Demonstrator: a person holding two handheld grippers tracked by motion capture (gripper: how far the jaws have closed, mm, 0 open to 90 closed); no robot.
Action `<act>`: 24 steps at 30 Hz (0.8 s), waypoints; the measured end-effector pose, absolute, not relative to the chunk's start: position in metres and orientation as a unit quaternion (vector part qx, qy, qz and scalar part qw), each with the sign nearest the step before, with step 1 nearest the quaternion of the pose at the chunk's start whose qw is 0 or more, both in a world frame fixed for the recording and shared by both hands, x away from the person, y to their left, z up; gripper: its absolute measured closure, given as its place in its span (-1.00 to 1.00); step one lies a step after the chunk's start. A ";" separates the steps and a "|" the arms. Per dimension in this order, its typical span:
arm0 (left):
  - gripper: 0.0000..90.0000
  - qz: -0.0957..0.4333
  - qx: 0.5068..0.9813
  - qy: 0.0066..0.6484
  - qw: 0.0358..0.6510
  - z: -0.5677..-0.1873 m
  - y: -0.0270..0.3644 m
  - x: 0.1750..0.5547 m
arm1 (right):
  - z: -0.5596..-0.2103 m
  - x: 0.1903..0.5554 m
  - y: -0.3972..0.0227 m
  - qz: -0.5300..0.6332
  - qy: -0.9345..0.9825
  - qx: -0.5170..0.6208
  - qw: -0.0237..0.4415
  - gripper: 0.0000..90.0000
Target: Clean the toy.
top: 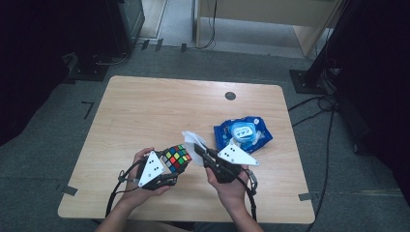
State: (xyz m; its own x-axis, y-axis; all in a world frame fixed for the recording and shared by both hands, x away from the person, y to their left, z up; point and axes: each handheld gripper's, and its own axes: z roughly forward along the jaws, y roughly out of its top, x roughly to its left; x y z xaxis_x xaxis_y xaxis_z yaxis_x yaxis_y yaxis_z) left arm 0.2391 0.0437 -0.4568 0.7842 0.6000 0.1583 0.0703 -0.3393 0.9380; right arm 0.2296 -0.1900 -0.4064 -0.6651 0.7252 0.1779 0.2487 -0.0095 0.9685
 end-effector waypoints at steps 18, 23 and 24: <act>-0.24 0.247 0.769 0.195 0.557 -0.448 0.039 0.229 | -0.420 0.223 -0.173 0.620 0.676 0.348 0.195 0.93; -0.24 0.248 0.773 0.194 0.551 -0.449 0.037 0.229 | -0.424 0.220 -0.168 0.596 0.688 0.327 0.255 0.92; -0.24 0.248 0.773 0.193 0.552 -0.449 0.038 0.228 | -0.425 0.220 -0.167 0.590 0.689 0.328 0.263 0.92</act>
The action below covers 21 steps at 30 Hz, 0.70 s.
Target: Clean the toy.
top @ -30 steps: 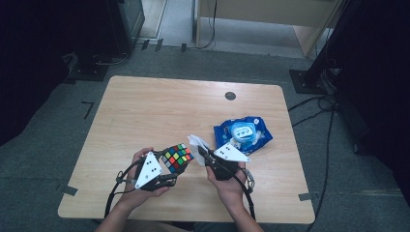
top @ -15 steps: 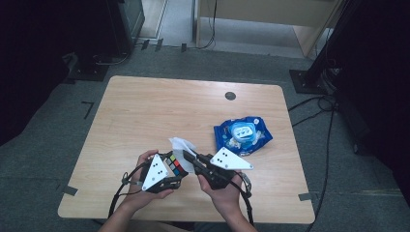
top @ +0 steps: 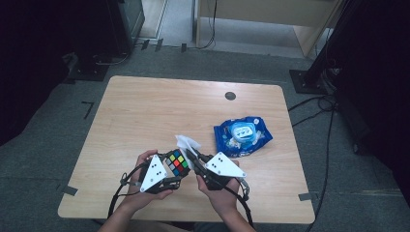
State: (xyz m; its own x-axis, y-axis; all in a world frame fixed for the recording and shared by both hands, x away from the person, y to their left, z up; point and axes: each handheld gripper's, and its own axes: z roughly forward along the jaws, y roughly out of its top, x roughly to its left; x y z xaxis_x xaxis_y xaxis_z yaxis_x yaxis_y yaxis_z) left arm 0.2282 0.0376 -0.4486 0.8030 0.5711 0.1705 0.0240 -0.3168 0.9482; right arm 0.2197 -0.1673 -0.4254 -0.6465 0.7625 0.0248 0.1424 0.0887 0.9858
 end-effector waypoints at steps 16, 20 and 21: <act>-0.24 0.252 0.758 0.201 0.567 -0.442 0.048 0.232 | -0.474 0.263 -0.206 0.467 0.721 0.448 0.247 0.89; -0.24 0.253 0.759 0.202 0.565 -0.443 0.048 0.232 | -0.473 0.264 -0.204 0.465 0.727 0.441 0.247 0.89; -0.24 0.254 0.759 0.202 0.565 -0.443 0.048 0.232 | -0.476 0.264 -0.203 0.460 0.731 0.441 0.244 0.89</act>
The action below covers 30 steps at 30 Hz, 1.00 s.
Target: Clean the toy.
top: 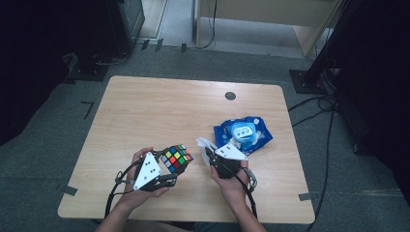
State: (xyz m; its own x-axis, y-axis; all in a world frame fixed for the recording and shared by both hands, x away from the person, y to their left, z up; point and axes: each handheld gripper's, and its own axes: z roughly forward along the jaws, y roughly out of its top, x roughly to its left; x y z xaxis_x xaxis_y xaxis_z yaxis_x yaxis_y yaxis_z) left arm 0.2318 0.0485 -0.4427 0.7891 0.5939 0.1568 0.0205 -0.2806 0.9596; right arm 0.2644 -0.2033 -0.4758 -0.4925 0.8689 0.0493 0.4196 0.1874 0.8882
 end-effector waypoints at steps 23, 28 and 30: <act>-0.24 0.271 0.755 0.222 0.554 -0.449 0.051 0.237 | -0.416 0.246 -0.194 0.591 0.665 0.453 0.061 -0.26; -0.24 0.276 0.756 0.218 0.553 -0.451 0.044 0.234 | -0.418 0.248 -0.191 0.609 0.641 0.468 0.007 -0.36; -0.24 0.280 0.756 0.214 0.552 -0.451 0.042 0.232 | -0.422 0.249 -0.188 0.607 0.640 0.471 -0.009 -0.38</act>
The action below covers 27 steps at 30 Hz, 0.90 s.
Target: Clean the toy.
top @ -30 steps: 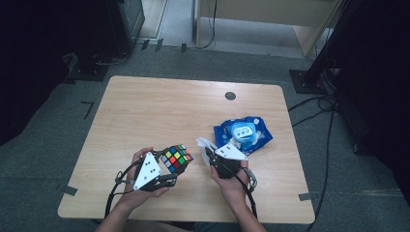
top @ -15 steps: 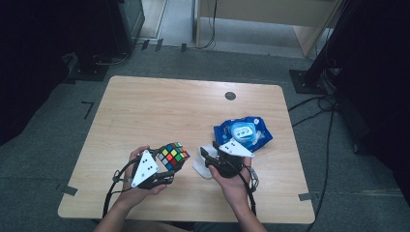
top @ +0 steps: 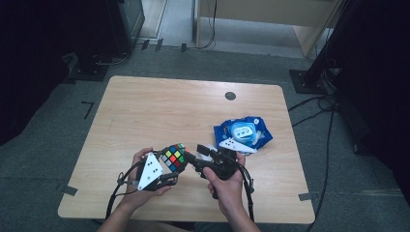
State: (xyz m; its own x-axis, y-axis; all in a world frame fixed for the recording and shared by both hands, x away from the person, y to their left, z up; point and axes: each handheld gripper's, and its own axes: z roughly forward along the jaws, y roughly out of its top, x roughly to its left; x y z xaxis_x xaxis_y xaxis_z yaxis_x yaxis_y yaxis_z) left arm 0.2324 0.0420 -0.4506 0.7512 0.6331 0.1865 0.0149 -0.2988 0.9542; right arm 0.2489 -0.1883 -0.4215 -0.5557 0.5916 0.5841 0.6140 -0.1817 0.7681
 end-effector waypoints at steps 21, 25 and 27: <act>-0.25 0.283 0.748 0.222 0.558 -0.451 0.037 0.230 | -0.439 0.253 -0.181 -0.612 -0.609 -0.491 0.116 -0.23; -0.25 0.278 0.753 0.220 0.554 -0.453 0.036 0.231 | -0.441 0.253 -0.181 -0.606 -0.613 -0.494 0.111 -0.23; -0.26 0.281 0.756 0.213 0.551 -0.452 0.036 0.231 | -0.441 0.254 -0.182 -0.604 -0.615 -0.493 0.114 -0.23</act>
State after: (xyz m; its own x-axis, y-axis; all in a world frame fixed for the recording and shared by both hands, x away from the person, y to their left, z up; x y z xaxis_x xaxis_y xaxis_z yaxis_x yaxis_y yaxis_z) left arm 0.2313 0.0359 -0.4524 0.7515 0.6320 0.1894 0.0129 -0.3011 0.9535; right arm 0.2536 -0.1817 -0.4406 -0.4873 0.4698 0.7361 0.7446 -0.2168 0.6313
